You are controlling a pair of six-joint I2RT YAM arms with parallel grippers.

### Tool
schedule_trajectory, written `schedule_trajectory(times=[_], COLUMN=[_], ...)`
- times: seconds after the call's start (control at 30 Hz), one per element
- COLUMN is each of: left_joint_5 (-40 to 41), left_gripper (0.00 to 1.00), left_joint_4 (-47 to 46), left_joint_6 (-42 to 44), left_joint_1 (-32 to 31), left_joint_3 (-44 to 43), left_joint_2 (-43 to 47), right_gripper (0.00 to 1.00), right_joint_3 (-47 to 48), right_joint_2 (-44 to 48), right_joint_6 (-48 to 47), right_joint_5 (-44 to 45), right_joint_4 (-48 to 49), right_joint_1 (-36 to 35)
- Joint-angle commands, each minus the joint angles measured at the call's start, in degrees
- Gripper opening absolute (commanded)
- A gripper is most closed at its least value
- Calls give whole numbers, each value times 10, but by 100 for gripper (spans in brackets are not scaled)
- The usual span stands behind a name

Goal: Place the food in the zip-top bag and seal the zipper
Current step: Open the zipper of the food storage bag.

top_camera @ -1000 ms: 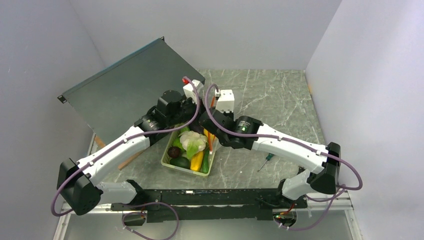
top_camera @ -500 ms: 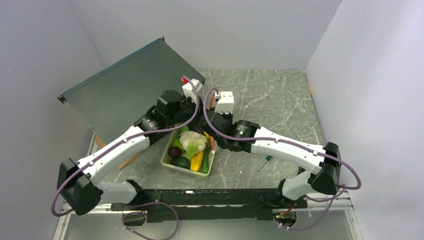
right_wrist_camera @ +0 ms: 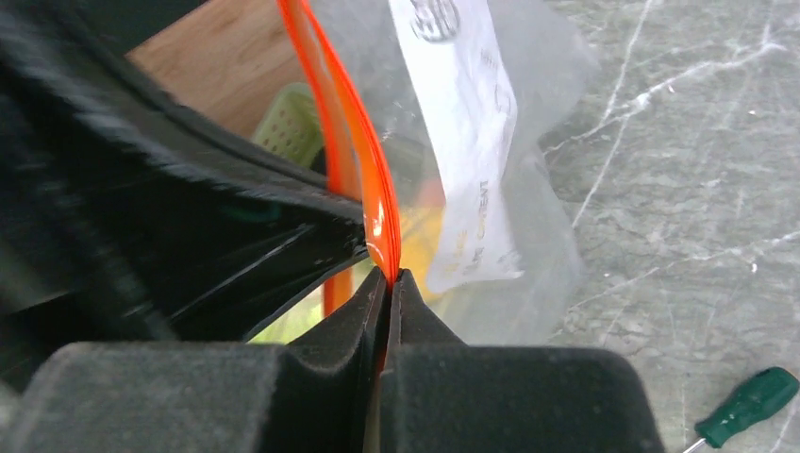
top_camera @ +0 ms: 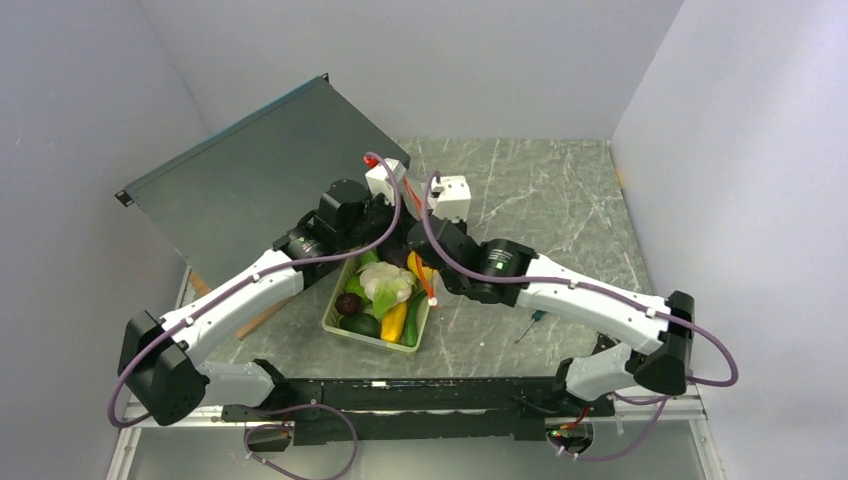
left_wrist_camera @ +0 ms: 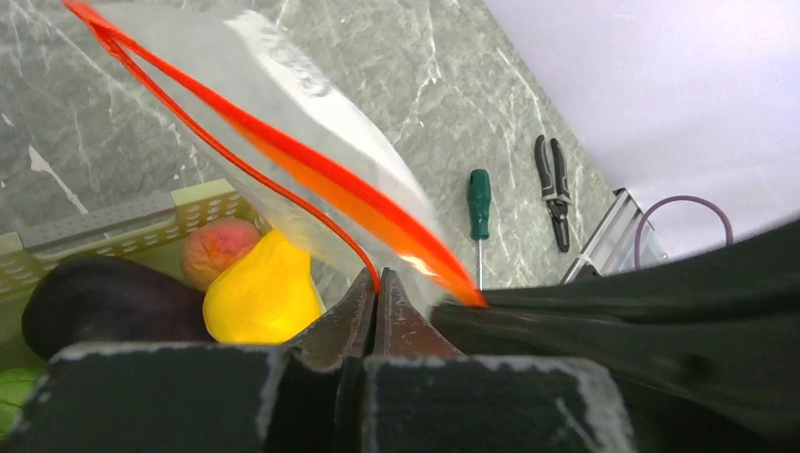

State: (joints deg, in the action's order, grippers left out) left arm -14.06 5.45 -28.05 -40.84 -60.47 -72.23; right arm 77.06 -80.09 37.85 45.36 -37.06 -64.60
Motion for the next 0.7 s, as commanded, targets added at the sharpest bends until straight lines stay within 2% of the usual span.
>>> schedule_trajectory(times=[0.0,0.03,0.2,0.23,0.3,0.47,0.53,0.67], left_joint_5=[1,-3,-6,-4,0,2,0,-1], left_gripper=[0,0,0,0,0,0,0,0], left_joint_4=[14,13,12,10,5,2,3,4], left_joint_6=[-14,-17,-17,-17,-17,-17,-17,-19], left_joint_1=[4,5,5,5,5,5,6,6], left_joint_3=[-21,-21,-20,-19,-15,-13,-14,-14], left_joint_2=[-19,-21,-20,-16,-8,-3,-5,-6], right_gripper=[0,3,31,33,48,98,100,100], right_joint_3=[24,23,24,30,42,91,94,62], right_joint_2=[54,56,43,38,26,-6,-6,12], right_joint_6=[-29,-36,-47,-47,-53,-17,15,25], right_joint_5=[-60,-65,-33,-29,-22,-14,-17,-54], right_joint_4=[24,28,11,0,-25,-110,-123,-82], right_joint_1=[-2,-3,-2,-2,-3,-3,-2,-2])
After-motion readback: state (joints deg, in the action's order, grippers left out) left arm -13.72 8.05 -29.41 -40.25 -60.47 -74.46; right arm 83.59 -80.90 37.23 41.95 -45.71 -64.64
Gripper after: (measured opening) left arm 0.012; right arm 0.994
